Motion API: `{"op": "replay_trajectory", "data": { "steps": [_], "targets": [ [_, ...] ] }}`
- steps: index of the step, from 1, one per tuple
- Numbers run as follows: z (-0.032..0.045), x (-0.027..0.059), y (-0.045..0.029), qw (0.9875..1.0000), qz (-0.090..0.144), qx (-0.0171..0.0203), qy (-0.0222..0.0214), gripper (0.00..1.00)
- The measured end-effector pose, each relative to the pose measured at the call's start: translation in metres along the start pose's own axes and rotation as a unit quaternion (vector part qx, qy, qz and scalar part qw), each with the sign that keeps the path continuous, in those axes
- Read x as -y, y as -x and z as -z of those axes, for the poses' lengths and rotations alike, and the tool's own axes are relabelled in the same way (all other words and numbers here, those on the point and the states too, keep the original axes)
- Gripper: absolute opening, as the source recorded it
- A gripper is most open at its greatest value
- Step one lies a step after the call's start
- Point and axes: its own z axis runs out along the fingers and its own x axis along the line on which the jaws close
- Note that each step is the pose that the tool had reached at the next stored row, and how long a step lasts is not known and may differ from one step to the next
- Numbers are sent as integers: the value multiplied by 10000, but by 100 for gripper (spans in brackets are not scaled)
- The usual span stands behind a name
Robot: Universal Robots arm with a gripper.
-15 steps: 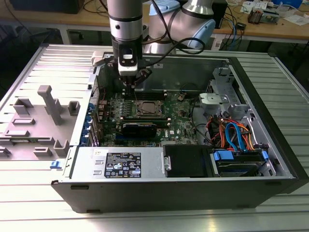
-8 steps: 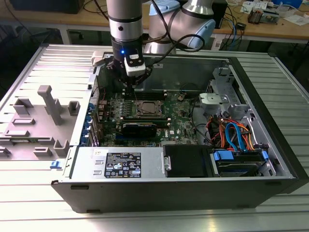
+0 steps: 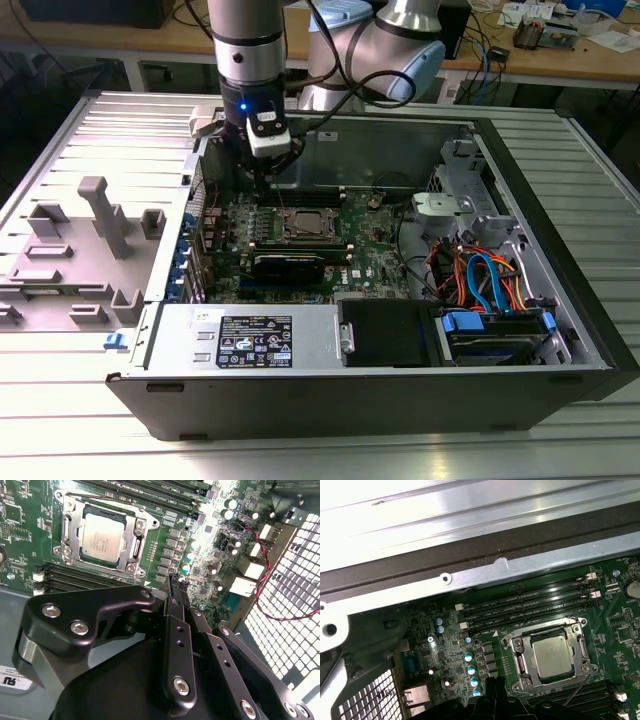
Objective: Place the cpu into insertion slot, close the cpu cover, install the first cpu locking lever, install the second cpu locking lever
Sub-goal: 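Install the first cpu locking lever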
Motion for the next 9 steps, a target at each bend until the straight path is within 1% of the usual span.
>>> {"op": "replay_trajectory", "data": {
  "steps": [3,5,6,7,9],
  "targets": [
    [0,-14,-5,9999,142,2,5,11],
    [-1,-25,-7,9993,366,5,14,11],
    [-2,-35,-10,9992,411,6,15,11],
    [-2,-68,-17,9989,458,6,17,11],
    [-3,-89,-22,9986,526,8,20,11]
  ]
}}
